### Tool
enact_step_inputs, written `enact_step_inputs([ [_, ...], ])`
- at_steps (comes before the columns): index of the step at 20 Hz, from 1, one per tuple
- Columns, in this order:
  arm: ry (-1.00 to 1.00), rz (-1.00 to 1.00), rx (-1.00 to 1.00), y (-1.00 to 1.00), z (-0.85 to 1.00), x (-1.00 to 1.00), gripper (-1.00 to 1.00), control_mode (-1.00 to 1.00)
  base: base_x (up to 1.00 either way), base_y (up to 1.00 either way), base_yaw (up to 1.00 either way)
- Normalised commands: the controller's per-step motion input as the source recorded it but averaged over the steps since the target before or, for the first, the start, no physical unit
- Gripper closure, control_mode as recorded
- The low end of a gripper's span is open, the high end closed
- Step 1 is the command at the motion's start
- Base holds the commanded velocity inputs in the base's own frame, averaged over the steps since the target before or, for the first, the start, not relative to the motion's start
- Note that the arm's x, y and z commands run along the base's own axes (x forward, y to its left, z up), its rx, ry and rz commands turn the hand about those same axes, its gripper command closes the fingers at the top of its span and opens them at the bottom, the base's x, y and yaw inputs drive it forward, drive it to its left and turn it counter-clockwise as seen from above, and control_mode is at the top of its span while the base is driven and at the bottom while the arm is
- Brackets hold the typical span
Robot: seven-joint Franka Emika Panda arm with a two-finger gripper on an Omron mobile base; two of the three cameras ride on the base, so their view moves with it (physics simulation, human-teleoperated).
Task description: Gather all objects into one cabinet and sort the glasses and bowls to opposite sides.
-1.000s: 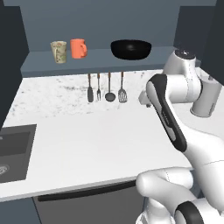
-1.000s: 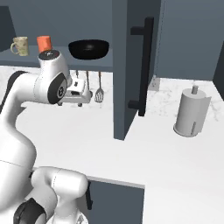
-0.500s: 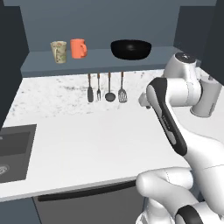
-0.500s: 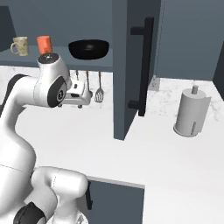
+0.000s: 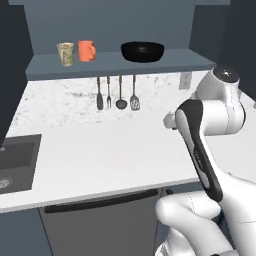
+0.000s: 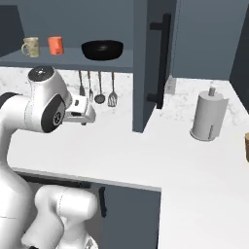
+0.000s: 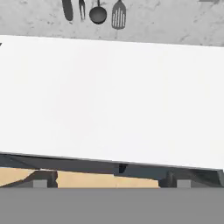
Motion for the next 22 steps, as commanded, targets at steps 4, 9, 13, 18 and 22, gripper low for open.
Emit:
enact_step_inputs([
  [4,0.00,0.00,0.00,0.00,0.00,0.00,-1.00,1.00,-0.46,0.56,-0.54],
  [9,0.00,0.00,0.00,0.00,0.00,0.00,-1.00,1.00,0.00,0.59,-0.79],
  [13,0.00,0.00,0.00,0.00,0.00,0.00,-1.00,1.00,0.00,0.53,-0.76],
  [18,0.00,0.00,0.00,0.00,0.00,0.00,-1.00,1.00,-0.48,-0.37,-0.61],
  [22,0.00,0.00,0.00,0.00,0.00,0.00,-1.00,1.00,-0.86,-0.27,-0.63],
])
